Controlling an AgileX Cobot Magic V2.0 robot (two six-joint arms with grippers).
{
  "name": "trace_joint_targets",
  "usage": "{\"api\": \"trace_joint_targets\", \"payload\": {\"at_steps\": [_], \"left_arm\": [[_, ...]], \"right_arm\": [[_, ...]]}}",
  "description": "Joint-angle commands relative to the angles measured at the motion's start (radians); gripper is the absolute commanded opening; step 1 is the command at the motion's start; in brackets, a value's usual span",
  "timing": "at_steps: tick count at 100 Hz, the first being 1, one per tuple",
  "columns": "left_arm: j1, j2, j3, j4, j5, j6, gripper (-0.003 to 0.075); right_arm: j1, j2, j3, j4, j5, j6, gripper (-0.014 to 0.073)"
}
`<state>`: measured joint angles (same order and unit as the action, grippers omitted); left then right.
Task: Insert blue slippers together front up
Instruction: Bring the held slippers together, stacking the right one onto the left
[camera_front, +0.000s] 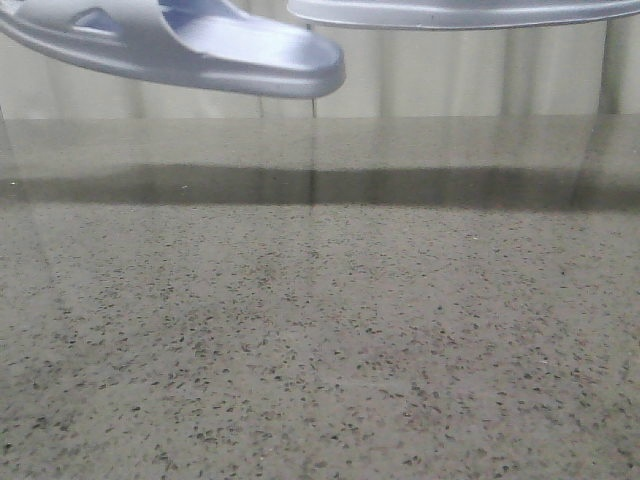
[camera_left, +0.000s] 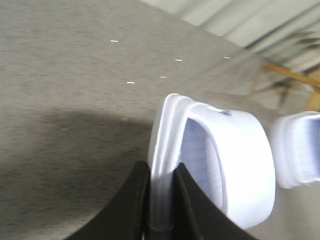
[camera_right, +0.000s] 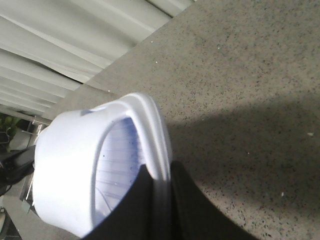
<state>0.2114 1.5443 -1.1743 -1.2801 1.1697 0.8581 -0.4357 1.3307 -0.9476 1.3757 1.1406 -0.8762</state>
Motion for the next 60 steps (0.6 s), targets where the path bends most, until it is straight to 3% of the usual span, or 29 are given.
{"api": "trace_joint_targets", "payload": {"at_steps": [1, 60], "left_arm": [[0.002, -0.040, -0.034, -0.123, 0.088, 0.008, 0.0015], [0.000, -0.036, -0.034, -0.159, 0.097, -0.041, 0.0016]], "right_arm": [[0.019, -0.009, -0.033, 0.096, 0.031, -0.030, -0.0107], [0.093, 0.081, -0.033, 0.183, -0.018, -0.124, -0.0107]]}}
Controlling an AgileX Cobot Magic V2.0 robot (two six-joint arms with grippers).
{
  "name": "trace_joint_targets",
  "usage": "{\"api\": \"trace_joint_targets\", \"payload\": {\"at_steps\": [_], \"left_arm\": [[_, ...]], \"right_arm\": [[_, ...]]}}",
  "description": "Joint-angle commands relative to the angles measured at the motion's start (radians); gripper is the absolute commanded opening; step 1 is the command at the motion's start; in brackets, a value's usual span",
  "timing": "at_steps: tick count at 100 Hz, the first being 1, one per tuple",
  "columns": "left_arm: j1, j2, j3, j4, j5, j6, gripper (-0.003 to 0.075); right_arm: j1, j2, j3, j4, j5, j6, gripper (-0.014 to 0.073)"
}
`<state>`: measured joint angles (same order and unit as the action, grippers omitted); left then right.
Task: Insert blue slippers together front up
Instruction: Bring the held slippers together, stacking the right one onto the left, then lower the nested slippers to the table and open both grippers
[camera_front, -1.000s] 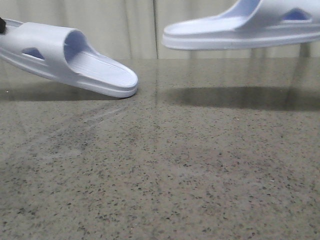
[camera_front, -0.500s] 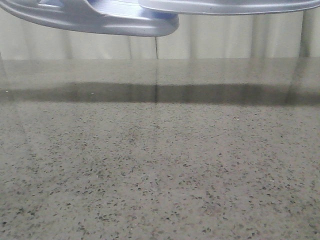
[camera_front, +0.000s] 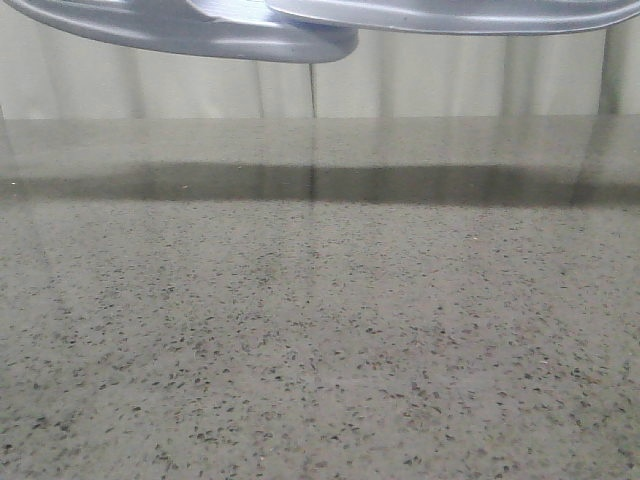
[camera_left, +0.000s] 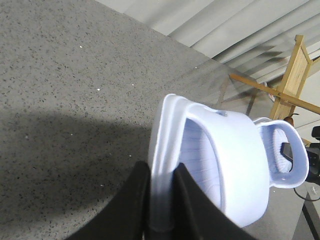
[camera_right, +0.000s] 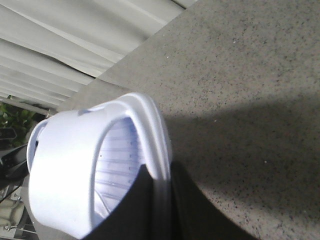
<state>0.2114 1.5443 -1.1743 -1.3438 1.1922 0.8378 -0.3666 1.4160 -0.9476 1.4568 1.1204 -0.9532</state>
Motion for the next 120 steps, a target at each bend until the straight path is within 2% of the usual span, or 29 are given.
{"api": "trace_joint_targets", "payload": {"at_steps": [1, 27, 63, 89, 101, 120], "left_arm": [[0.000, -0.034, -0.034, -0.095, 0.074, -0.024, 0.0016], [-0.046, 0.024, -0.034, -0.136, 0.074, -0.043, 0.0016], [-0.140, 0.089, -0.034, -0.146, 0.074, -0.047, 0.0016], [-0.197, 0.134, -0.034, -0.149, 0.074, -0.045, 0.0016], [-0.204, 0.144, -0.034, -0.151, 0.074, -0.041, 0.0016], [-0.204, 0.149, -0.034, -0.163, 0.074, -0.029, 0.0016]], "right_arm": [[0.027, -0.001, -0.033, 0.104, 0.002, -0.050, -0.0107], [0.118, 0.123, -0.033, 0.207, -0.023, -0.138, -0.0106], [0.177, 0.232, -0.033, 0.209, 0.001, -0.180, -0.0106], [0.293, 0.301, -0.133, 0.202, 0.012, -0.178, -0.0106], [0.335, 0.325, -0.179, 0.177, 0.012, -0.162, -0.0106], [0.343, 0.331, -0.187, 0.164, -0.002, -0.145, -0.0106]]}}
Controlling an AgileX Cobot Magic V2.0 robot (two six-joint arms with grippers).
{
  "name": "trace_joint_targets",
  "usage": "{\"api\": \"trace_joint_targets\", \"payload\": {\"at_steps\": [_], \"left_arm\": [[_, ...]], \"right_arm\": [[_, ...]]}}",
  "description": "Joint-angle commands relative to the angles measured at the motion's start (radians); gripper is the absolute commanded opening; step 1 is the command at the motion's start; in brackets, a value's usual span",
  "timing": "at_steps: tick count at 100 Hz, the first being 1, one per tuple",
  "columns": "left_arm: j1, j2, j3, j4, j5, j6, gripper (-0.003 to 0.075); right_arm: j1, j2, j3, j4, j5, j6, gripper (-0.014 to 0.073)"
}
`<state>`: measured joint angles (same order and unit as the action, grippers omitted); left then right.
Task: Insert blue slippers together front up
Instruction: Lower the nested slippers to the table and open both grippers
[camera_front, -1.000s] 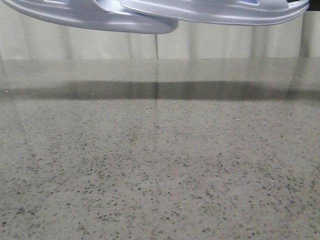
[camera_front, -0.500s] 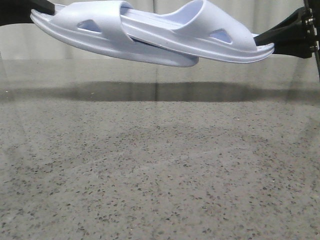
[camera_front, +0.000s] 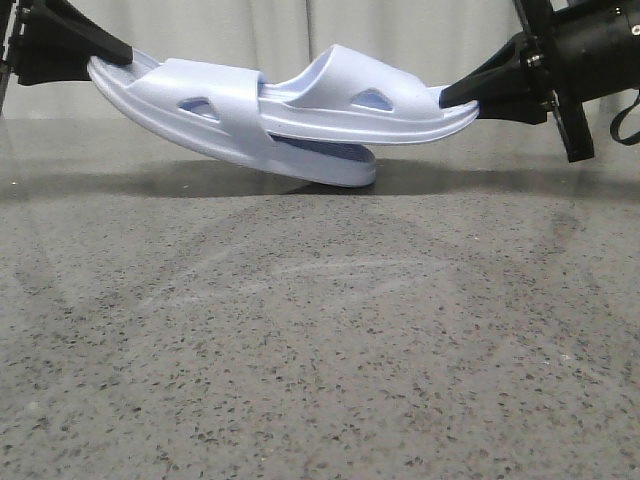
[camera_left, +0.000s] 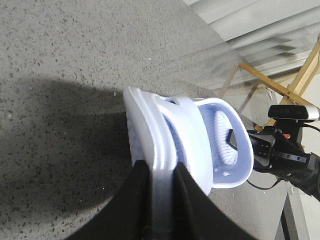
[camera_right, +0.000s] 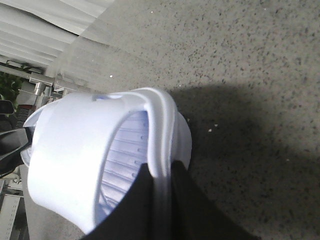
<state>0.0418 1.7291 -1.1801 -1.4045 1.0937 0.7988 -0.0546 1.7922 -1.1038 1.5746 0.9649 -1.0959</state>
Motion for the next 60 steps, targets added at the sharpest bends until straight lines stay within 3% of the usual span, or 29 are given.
{"api": "trace_joint_targets", "payload": {"at_steps": [1, 23, 45, 60], "left_arm": [[-0.034, -0.035, -0.028, -0.103, 0.173, 0.010, 0.0016], [-0.022, -0.035, -0.028, -0.104, 0.173, 0.013, 0.0016], [0.016, -0.035, -0.028, -0.071, 0.173, 0.034, 0.0017], [0.050, -0.035, -0.028, -0.059, 0.173, 0.066, 0.0055]], "right_arm": [[0.031, -0.046, -0.031, 0.046, 0.154, -0.002, -0.0106], [0.027, -0.046, -0.031, 0.044, 0.152, -0.002, -0.0090], [-0.025, -0.046, -0.031, 0.042, 0.209, -0.002, 0.0106], [-0.084, -0.046, -0.031, 0.040, 0.270, -0.002, 0.0135]]}}
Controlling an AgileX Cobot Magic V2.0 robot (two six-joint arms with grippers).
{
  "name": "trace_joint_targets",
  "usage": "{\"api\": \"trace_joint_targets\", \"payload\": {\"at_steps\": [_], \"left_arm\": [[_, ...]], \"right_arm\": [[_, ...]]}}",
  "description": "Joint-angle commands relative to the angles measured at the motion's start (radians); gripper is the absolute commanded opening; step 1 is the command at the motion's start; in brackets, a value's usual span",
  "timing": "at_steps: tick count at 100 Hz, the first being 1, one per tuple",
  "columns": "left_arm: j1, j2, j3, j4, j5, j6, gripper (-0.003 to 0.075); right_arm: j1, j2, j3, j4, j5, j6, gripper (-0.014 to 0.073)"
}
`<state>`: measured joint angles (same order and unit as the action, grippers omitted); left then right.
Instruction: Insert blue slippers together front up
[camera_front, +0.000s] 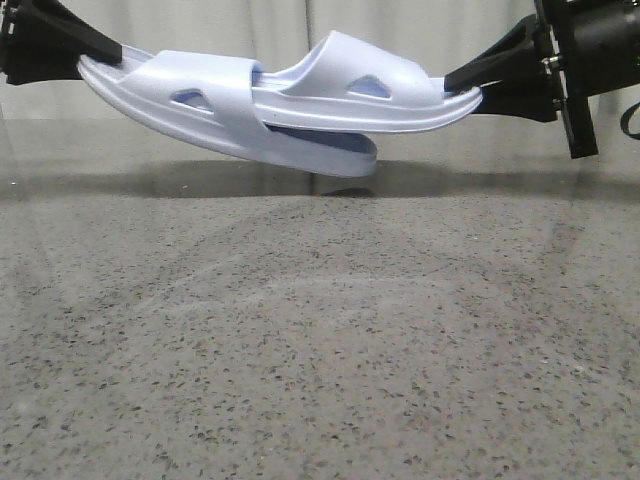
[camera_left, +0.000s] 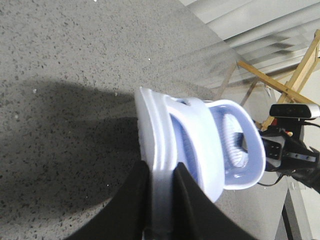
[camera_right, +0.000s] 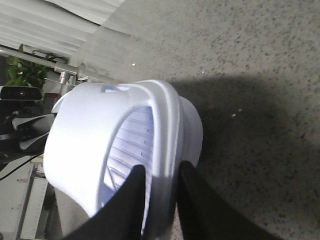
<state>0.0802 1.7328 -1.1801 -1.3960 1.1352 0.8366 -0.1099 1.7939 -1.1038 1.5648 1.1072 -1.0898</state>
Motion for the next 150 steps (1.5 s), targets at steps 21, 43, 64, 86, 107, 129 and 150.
{"api": "trace_joint_targets", "payload": {"at_steps": [21, 43, 64, 86, 107, 129, 150], "left_arm": [[0.050, -0.039, -0.028, 0.003, 0.112, 0.081, 0.0314], [0.093, -0.039, -0.028, 0.133, 0.023, 0.109, 0.0478], [0.185, -0.048, -0.029, 0.151, 0.017, 0.137, 0.0465], [0.224, -0.112, -0.067, 0.155, 0.042, 0.137, 0.0179], [0.224, -0.253, -0.121, 0.157, -0.074, 0.159, 0.0015], [0.224, -0.431, -0.131, 0.207, -0.359, 0.159, 0.0015], [0.153, -0.518, -0.131, 0.440, -0.395, 0.115, 0.0015]], "right_arm": [[-0.113, -0.047, -0.031, 0.050, 0.192, -0.008, 0.0135], [-0.167, -0.049, -0.031, 0.042, 0.203, -0.008, 0.0135], [-0.208, -0.063, -0.031, 0.016, 0.203, -0.008, 0.0134], [-0.243, -0.117, -0.031, 0.013, 0.203, -0.008, 0.0092], [-0.257, -0.206, -0.031, 0.017, 0.133, -0.008, -0.0095], [-0.257, -0.333, -0.031, 0.147, -0.065, 0.008, -0.0078], [-0.241, -0.459, -0.031, 0.000, -0.190, 0.020, -0.0078]]}}
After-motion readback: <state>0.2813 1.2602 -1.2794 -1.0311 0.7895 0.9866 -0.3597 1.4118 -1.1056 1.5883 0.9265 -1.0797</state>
